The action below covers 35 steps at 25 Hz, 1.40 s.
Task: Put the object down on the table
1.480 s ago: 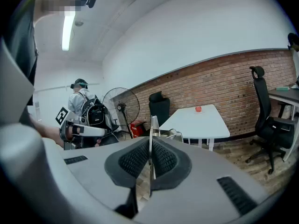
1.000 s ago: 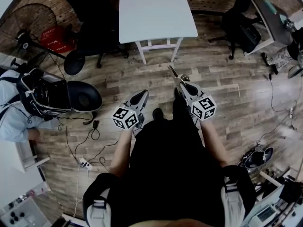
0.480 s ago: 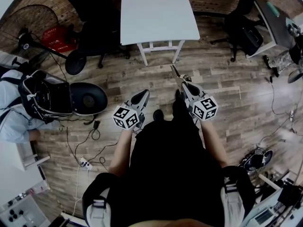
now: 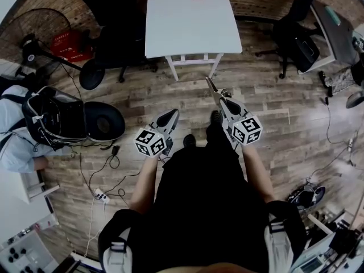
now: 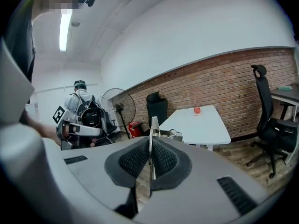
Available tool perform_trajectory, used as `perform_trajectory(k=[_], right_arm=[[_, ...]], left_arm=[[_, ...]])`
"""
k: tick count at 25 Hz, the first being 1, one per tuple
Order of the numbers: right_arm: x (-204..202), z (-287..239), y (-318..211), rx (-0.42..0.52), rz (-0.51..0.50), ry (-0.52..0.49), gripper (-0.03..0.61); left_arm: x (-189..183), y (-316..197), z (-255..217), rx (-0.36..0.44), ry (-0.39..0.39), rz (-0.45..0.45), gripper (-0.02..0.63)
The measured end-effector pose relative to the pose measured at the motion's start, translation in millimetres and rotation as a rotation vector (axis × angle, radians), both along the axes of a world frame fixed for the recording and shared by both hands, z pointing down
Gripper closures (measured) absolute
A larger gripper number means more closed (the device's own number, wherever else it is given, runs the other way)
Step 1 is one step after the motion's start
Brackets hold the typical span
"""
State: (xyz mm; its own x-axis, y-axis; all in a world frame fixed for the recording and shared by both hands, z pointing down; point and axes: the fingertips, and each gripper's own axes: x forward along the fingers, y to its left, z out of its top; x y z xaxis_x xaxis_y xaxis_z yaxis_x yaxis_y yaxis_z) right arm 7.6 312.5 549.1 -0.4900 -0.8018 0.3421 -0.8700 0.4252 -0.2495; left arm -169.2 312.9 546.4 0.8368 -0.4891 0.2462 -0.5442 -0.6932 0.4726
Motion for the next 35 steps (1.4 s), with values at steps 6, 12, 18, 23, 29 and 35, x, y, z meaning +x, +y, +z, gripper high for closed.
perform_trajectory(k=[6,12,18,23,29,35], right_arm=[[4,6,-30,-0.022,-0.045,-0.012,0.578],[8,6,-56,-0.023,-0.117,-0.024,0.578],[25,0,-81,-0.003,-0.183,-0.016,0.578],[52,0,-104,-0.010,-0.211,-0.023,0.578],[80,5,-123,-0.020,-0.270,-0.007,0.578],[103,8,-143,-0.023,-0.319,-0.006,0.578]], left_arm=[[10,-25,-1,0.001,-0.041,-0.014,0.592],[27,-46,-9,0.008,-0.058,-0.043,0.592],[56,-67,-15,0.019,-0.067,-0.073,0.592],[84,-86,-22,0.020,-0.069,-0.111,0.592],[108,-97,-20,0.008,-0.076,-0.174,0.592],[123,-111,-26,0.021,-0.084,-0.242,0.592]])
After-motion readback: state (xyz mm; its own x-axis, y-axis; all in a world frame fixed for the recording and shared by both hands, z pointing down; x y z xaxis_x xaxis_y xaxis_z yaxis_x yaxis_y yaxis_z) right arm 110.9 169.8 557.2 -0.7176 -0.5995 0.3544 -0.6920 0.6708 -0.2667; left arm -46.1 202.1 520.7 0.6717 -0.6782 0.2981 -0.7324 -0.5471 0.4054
